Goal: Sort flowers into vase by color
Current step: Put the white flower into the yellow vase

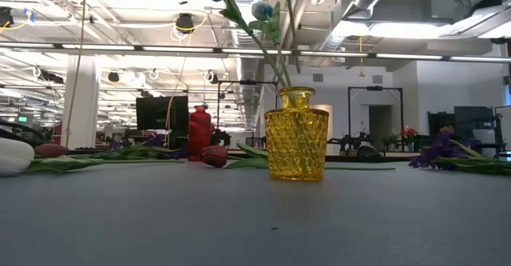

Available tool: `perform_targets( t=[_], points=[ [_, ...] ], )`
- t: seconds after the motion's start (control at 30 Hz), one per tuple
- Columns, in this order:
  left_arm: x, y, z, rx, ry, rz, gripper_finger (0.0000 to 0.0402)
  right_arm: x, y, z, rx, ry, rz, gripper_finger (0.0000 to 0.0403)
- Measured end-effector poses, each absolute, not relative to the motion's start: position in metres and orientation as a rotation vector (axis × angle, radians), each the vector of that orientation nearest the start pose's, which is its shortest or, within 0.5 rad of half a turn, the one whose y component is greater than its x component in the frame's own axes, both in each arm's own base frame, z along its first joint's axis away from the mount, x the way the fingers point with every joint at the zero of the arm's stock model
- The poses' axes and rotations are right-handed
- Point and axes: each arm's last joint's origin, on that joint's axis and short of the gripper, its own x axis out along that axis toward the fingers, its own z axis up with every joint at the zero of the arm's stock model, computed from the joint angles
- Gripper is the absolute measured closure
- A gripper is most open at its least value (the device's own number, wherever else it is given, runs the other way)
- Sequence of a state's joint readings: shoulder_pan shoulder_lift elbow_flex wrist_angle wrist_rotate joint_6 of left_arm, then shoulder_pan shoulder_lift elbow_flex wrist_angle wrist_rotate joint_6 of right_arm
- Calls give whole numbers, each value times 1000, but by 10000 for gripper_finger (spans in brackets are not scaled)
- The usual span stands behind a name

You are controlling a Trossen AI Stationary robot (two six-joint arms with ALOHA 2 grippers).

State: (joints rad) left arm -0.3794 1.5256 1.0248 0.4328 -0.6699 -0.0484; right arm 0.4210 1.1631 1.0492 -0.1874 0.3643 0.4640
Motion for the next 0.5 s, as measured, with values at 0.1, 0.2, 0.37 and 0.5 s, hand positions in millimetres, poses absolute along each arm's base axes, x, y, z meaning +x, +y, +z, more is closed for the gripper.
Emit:
perform_targets(
  t=[0.1, 0.2, 0.37, 0.5],
  points=[
    [325, -109, 296, -10, 53, 298, 401, 238, 96, 348, 338, 302, -11, 138],
    [325, -108, 294, -35, 73, 290, 401, 238, 96, 347, 336, 307, -12, 138],
    [325, -106, 291, -48, 94, 297, 401, 238, 96, 347, 335, 307, -12, 138],
    [329, -107, 283, -38, 115, 300, 401, 238, 96, 347, 334, 307, -12, 138]
  ],
)
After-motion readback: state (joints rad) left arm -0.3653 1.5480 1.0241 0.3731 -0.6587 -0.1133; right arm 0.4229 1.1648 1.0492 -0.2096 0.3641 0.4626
